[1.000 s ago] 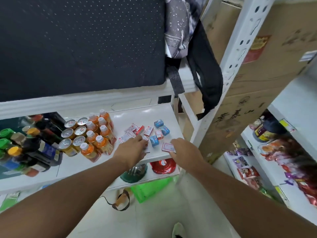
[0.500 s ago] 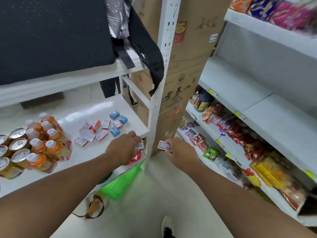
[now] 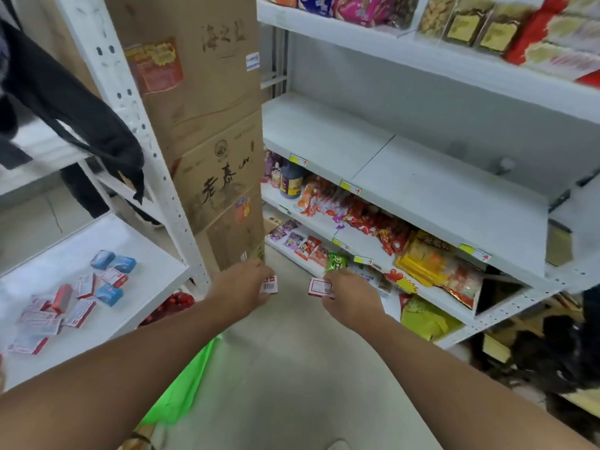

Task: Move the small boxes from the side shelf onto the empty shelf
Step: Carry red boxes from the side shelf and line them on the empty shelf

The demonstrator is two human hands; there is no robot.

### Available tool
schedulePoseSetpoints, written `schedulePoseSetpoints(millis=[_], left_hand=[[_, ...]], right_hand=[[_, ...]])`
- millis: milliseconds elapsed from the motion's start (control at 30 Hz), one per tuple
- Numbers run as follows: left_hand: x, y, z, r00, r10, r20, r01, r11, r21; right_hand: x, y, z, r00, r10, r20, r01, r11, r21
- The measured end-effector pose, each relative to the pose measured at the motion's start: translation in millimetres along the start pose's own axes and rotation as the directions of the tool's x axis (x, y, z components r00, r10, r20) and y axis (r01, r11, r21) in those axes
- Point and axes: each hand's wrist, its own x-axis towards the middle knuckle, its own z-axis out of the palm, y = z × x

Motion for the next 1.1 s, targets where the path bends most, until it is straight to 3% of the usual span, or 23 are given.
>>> schedulePoseSetpoints(millis=[233,600,900,1100], left_hand=[[67.8,90.4,6.3,0.993,0.098,0.059,-0.102,0.992,0.071],[166.6,194.1,12.8,0.975,0.206,0.08,-0.215,0.968,0.128],[248.0,219.1,6.2,0.955,0.284,0.09,-0.294,0.948,0.119],[306.5,212.8,-0.9,0.919,0.386,0.08,-0.391,0.918,0.061]], right_hand=[[-8.1,108.0,-17.1,0.99,0.14,0.001,-0.14,0.99,0.035],[16.0,226.9,-49.3,0.981,0.169,-0.094,-0.16,0.982,0.099],[47.8,263.1,-65.1,0.961,0.233,-0.148,-0.213,0.967,0.14],[70.8,271.2,-84.3,0.928,0.336,-0.16,-0.323,0.941,0.105]])
